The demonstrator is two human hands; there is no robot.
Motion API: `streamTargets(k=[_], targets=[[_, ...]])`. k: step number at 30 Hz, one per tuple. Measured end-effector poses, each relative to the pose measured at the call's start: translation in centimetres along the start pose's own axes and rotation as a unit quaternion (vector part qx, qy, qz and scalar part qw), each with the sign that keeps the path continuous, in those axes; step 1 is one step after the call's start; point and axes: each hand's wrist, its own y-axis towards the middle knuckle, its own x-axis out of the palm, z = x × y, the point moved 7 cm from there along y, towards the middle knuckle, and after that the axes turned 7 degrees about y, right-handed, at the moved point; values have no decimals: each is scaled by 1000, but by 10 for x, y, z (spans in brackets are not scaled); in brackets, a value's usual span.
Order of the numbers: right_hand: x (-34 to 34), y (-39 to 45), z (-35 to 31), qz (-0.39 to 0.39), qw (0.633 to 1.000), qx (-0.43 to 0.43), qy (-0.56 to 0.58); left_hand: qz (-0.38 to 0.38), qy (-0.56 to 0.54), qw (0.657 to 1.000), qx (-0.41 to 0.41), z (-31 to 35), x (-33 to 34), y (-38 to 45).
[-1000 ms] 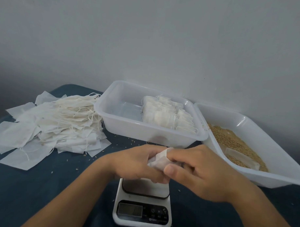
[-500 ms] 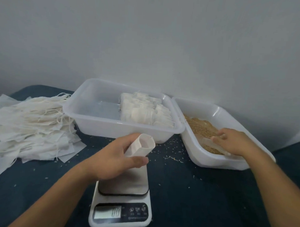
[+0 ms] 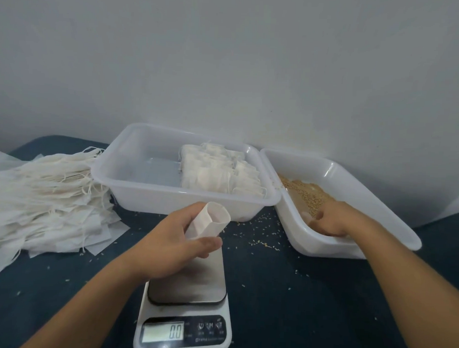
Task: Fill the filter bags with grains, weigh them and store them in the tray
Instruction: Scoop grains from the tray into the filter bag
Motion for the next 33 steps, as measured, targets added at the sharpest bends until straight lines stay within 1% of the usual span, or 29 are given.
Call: streamTargets(k=[5,8,11,15,18,21,25,29,33], targets=[[7,8,-6,24,1000,8,-6,6,19,1000,12,0,-1,0],[11,11,-7,17,1000,9,-20,10,48,999,18,-1,-4,0],[0,15,-1,39,999,-4,-17,12,57,998,18,-3,-3,1],[-33,16,18,47,997,-8,65,24,58,998,16,-6,-3,4],[-51,16,25,68,994,-6,89,35,58,998,10,-10,-4,5],[-44,24,18,67,988,2,136,42,68,997,5,-14,-3,6],[-26,42,-8,94,965,-9,245,48,86,995,5,-15,-5,5],[-11,60,-21,99,954,6,282,54,93,994,12,-11,-5,5],[-1,72,-19,97,932,26,349,61,99,993,8,-11,-4,5]])
